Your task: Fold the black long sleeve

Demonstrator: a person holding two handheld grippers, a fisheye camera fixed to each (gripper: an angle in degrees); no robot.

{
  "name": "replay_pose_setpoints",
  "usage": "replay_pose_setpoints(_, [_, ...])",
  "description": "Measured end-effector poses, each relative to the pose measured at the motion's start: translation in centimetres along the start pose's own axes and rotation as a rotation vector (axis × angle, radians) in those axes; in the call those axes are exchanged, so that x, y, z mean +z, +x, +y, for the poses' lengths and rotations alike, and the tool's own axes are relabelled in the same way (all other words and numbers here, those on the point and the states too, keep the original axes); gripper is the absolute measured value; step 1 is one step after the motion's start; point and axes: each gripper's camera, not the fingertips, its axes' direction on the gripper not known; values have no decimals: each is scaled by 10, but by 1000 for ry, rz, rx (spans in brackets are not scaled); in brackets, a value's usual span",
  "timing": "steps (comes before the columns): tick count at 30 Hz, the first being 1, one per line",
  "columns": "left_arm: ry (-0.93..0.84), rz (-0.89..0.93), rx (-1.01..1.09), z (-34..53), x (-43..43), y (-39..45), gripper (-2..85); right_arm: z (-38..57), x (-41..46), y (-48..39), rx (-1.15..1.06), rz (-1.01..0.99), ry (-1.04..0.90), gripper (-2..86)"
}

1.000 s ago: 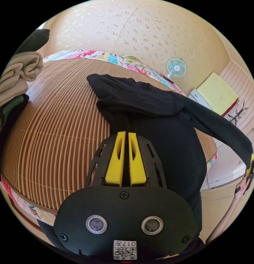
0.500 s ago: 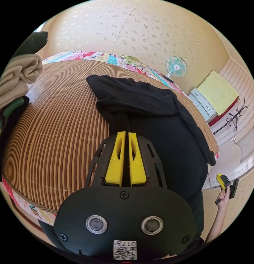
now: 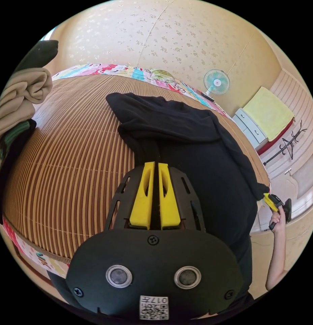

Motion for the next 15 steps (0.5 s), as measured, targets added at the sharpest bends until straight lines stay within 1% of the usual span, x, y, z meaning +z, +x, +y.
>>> replay_pose_setpoints(1, [0,-1,0,0,-1,0,12,-3,-10,-9,-34,-57,26,35])
replay_pose_setpoints(2, [0,0,0,0,-1,-1,12,-9,-34,-21,-74,-113,115,32])
replay_pose_setpoints(3, [0,0,0,0,-2,-1,12,-13,-60,-24,-55,-116,238,29])
replay_pose_setpoints(4, [0,2,0,0,-2,-1,12,-15,-72,-22,-26,-107,301,28])
replay_pose_setpoints(5, [1,3,0,0,-2,-2,12,-19,-91,-13,50,-56,406,25])
replay_pose_setpoints(6, [1,3,0,0,-3,-2,13,-24,-102,2,125,46,467,23])
replay_pose_setpoints(7, [1,2,1,0,-3,-2,13,-28,-103,9,154,112,483,21])
replay_pose_setpoints(8, [1,-1,3,0,-4,-2,13,-33,-101,29,230,238,482,18])
replay_pose_setpoints(9, [2,-2,3,0,-4,-2,14,-38,-95,52,329,304,431,16])
replay_pose_setpoints(10, [2,-1,3,0,-5,-3,14,-40,-91,63,366,306,392,15])
replay_pose_setpoints(12, [2,4,1,-1,-5,-4,15,-39,-74,88,390,234,275,17])
replay_pose_setpoints(15, [3,10,-1,-1,-7,-6,16,-22,-57,82,308,185,284,28])
